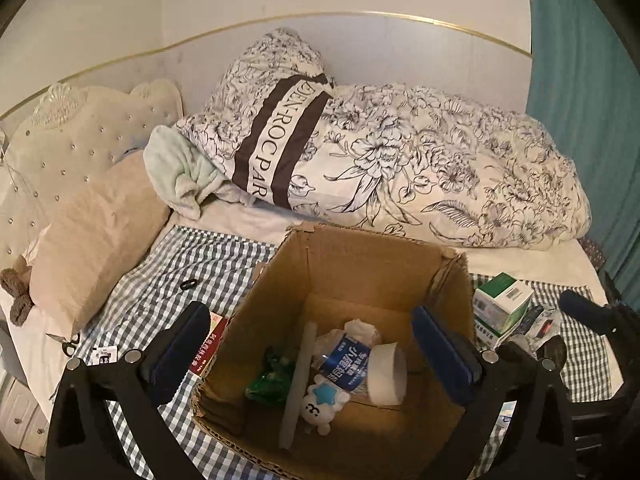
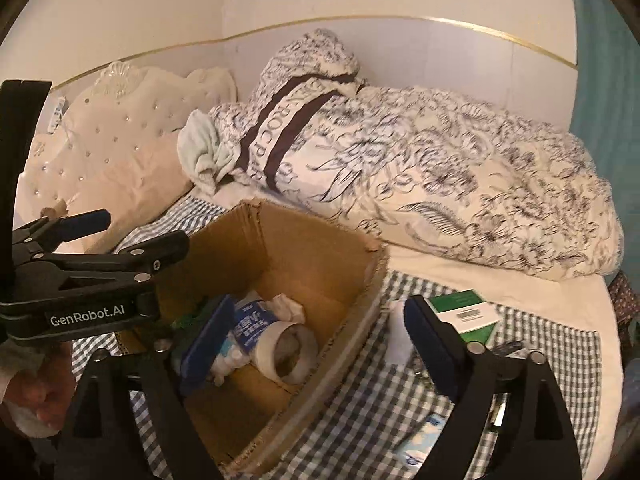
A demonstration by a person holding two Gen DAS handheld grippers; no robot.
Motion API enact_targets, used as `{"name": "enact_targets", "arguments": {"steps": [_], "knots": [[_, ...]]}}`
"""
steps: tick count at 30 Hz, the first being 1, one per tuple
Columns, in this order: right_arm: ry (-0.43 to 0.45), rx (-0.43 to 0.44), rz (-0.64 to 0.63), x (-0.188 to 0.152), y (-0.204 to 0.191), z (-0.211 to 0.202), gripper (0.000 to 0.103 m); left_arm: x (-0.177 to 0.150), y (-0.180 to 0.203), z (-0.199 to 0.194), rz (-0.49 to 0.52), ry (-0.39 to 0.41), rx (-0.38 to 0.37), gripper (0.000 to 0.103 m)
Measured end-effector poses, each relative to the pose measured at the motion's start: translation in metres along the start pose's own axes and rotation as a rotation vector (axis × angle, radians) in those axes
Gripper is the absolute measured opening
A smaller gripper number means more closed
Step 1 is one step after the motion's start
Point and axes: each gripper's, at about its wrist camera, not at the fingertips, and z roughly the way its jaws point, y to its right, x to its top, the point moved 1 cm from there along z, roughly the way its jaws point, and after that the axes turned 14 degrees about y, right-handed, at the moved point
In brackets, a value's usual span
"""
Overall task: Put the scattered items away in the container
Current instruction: 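Open the left tool to drop the rod while the right tool drops the tape roll into the box, then withdraw both open tools from the box toward the remaining items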
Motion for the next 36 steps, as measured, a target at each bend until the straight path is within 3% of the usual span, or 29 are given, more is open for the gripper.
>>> {"name": "enact_targets", "arguments": {"steps": [9, 18, 30, 36], "knots": [[0.053, -0.097, 0.009, 0.01, 0.03, -0.041, 0.103, 0.008, 0.013, -0.02, -0.035, 0.008, -0.023, 0.103], [0.091, -0.16, 0.008, 0.015, 0.054, -0.077, 0.103, 0.015, 0.037, -0.044, -0.04, 0.047, -0.089, 0.103], [0.121, -0.243, 0.041, 0.011, 0.095, -0.115, 0.103, 0.015, 0.099, -0.061, 0.031, 0.056, -0.195, 0.103], [0.134, -0.282, 0.043, 0.007, 0.115, -0.131, 0.103, 0.012, 0.12, -0.071, -0.006, 0.1, -0.25, 0.103]]}}
